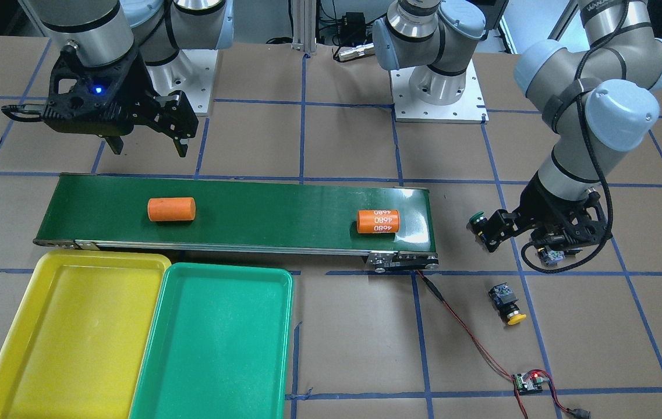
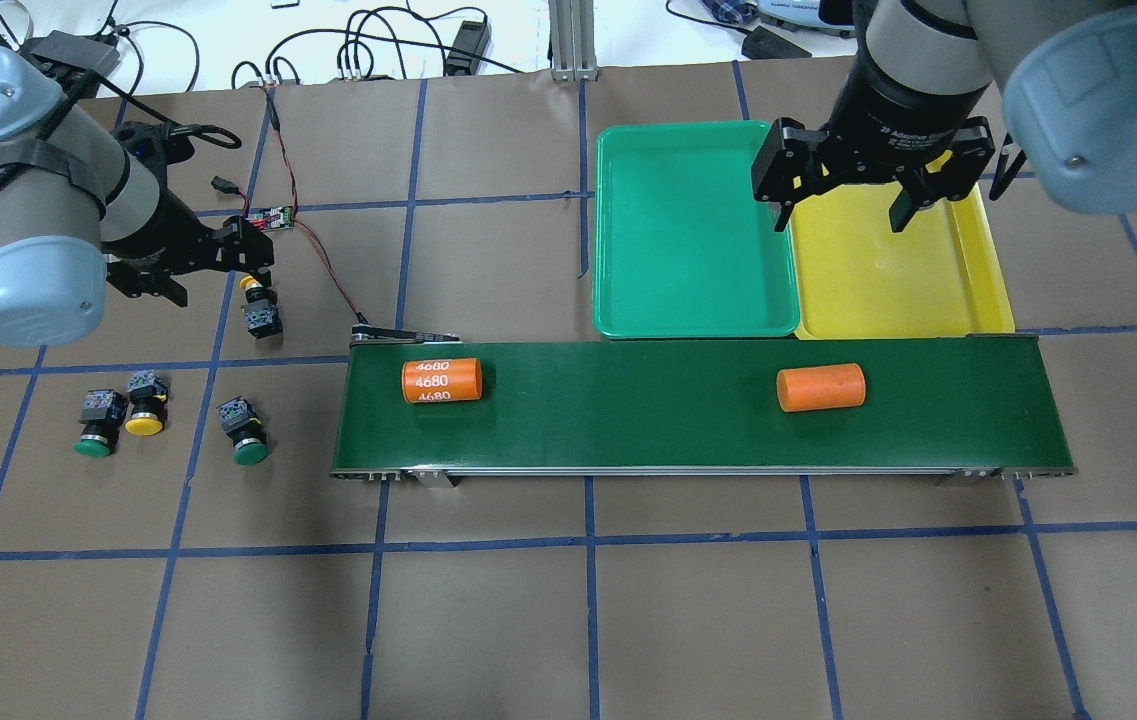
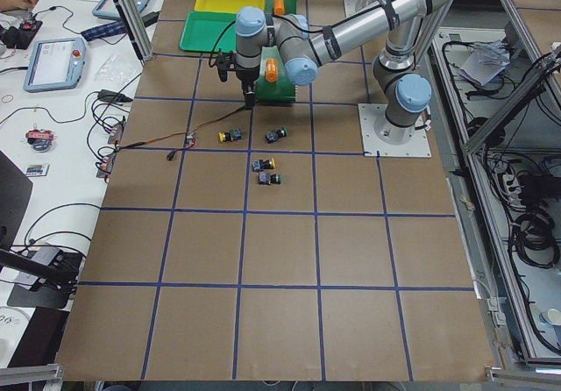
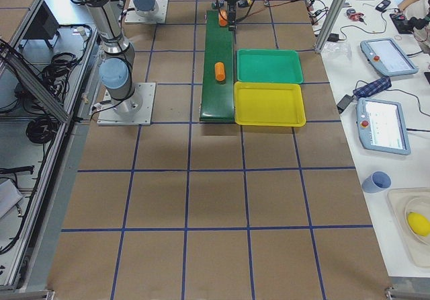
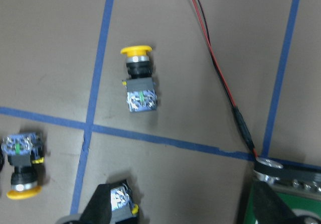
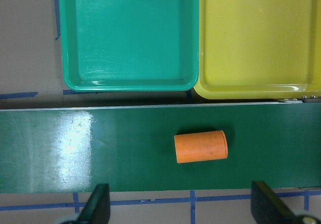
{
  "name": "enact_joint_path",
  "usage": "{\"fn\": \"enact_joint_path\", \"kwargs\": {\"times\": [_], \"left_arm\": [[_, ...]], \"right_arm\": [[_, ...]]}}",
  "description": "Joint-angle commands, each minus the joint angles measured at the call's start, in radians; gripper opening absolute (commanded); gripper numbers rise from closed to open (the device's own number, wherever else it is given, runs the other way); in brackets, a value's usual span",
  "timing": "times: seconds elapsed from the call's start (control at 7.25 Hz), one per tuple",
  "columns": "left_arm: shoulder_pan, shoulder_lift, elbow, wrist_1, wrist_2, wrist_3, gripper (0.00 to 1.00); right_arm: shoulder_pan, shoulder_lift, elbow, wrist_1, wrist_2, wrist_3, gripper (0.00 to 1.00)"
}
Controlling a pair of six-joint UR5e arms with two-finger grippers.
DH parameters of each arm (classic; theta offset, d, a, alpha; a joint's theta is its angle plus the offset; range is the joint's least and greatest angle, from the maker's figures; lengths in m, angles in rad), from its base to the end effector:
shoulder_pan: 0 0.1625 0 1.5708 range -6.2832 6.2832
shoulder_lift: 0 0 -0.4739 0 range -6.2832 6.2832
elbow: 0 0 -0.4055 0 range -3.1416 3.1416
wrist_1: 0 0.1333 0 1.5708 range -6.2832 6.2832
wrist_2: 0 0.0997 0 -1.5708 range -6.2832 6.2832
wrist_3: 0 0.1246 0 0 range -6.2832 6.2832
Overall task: Sort buttons by color to trays
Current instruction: 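Move the left gripper over the yellow-capped button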
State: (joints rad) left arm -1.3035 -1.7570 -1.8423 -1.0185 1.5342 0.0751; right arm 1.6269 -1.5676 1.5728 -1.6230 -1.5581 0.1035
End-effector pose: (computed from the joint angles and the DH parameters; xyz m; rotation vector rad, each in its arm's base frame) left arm 0.0156 -0.5789 0.3345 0.2965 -3.1037 0.1551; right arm 0.1634 -0.5041 0.5145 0.0736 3.1235 -0.0716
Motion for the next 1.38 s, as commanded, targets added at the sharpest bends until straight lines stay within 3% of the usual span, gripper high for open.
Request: {"fn": "enact_joint_path", "kwargs": {"times": [0.0,0.41,0.69,0.83,0.97,1.1,1.24], "left_arm": [[0.003,-0.131,0.069,0.011,0.021,0.003,1.0],[0.026,-0.27,0.083,0.165,0.02,-0.006,1.0],[0.026,-0.329,0.083,0.179,0.018,-0.009,1.0],[0.027,-0.34,0.072,0.192,0.009,-0.009,0.86],[0.026,-0.338,0.06,0.178,0.012,0.0,0.23],[0.023,-0.32,0.048,0.166,0.012,0.0,0.0],[0.021,-0.308,0.049,0.164,0.012,0.003,0.0]], "right_arm": [[0.001,-0.002,0.0,0.0,-0.004,-0.001,1.0],[0.001,0.0,0.0,0.0,-0.004,-0.002,1.0],[0.001,0.0,0.0,0.0,-0.004,-0.001,1.0],[0.001,0.0,0.0,0.0,-0.004,-0.001,1.0],[-0.002,0.001,0.0,0.0,-0.004,-0.002,1.0],[-0.001,0.0,0.0,0.002,-0.004,-0.001,1.0],[0.001,0.001,0.0,0.0,-0.004,-0.001,1.0]]}}
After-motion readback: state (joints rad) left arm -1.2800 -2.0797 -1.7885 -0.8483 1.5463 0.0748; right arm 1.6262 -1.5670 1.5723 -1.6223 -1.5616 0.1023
